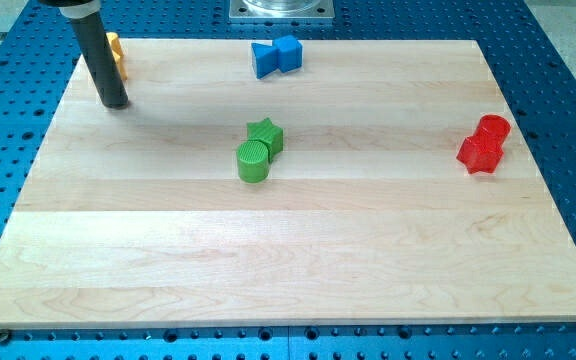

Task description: Slide the yellow hexagon to the bottom left of the blue triangle

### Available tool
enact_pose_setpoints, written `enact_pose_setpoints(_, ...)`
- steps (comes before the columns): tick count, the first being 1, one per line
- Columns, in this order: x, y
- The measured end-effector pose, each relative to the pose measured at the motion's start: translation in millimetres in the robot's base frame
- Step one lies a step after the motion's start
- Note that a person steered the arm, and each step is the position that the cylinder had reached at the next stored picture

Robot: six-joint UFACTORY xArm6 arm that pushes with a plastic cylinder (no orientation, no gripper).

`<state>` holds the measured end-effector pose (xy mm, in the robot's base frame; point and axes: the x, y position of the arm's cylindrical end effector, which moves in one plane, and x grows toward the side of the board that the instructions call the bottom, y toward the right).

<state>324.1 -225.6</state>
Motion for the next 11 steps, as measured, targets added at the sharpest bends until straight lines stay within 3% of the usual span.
enact_pose_setpoints(4, 20, -57)
enact_pose_setpoints(6, -38, -55)
enact_pose_setpoints(7, -63, -47)
enact_pose_setpoints(8, -55, 44)
enact_pose_setpoints(9, -25, 82)
enact_pose_setpoints(10, -22, 100)
enact_pose_setpoints(11, -30, 75)
